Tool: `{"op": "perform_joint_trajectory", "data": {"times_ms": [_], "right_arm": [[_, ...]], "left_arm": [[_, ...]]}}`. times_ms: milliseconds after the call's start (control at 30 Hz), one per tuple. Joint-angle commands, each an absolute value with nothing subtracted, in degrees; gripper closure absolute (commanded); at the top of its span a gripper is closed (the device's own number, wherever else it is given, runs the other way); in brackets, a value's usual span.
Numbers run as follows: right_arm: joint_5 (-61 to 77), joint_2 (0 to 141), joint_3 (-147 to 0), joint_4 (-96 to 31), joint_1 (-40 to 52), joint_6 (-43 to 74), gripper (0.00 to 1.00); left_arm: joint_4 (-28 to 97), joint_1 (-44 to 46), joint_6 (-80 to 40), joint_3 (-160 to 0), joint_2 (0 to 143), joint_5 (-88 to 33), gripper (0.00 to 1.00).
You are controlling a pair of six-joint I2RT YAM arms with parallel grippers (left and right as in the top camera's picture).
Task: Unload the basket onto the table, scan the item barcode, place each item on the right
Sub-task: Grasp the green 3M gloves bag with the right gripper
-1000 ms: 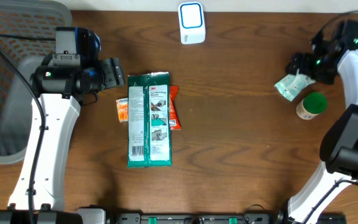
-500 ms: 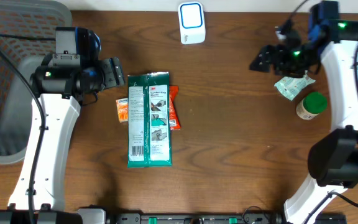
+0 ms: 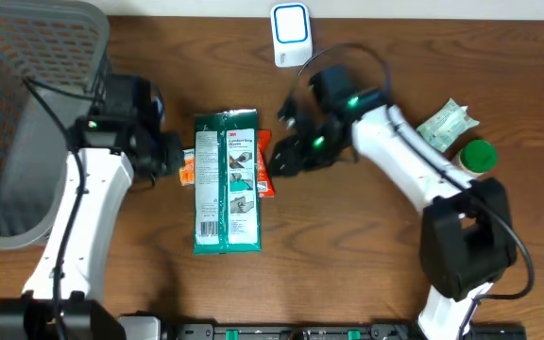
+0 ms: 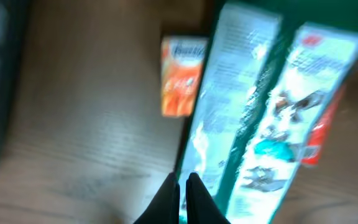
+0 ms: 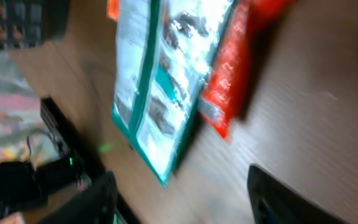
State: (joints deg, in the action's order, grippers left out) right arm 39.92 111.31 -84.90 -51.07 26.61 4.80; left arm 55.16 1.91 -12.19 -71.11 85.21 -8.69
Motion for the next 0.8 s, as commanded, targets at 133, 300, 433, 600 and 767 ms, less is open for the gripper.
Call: {"op": "perform_joint_trajectory", "data": {"times_ms": [133,300,433,600,767], "right_arm": [[41.60,111.22,-75.57,-37.74,35.07,17.21,0.48],[39.24,111.22,-69.63,-28.80,38.30,22.68,0.48],[37.58,111.22,-65.80,-23.00,39.18,25.26,0.46],[39.27,111.22,-65.56,-21.89,39.20,25.28,0.43],[40.05,111.22,-65.56,-22.28,38.68,25.26,0.41]], "left_arm": [[41.52,1.85,-10.15,-58.50,85.84,-16.12,0.93],[31.90,1.85,-10.13,-51.72,85.89,-16.05,0.92],[27.59,1.85,-10.13,-49.63,85.95,-16.05,0.92],[25.30,1.85,-10.15,-49.06,87.64,-16.08,0.92],[25.12,1.85,-10.11,-49.06,92.62,-16.08,0.92]]}}
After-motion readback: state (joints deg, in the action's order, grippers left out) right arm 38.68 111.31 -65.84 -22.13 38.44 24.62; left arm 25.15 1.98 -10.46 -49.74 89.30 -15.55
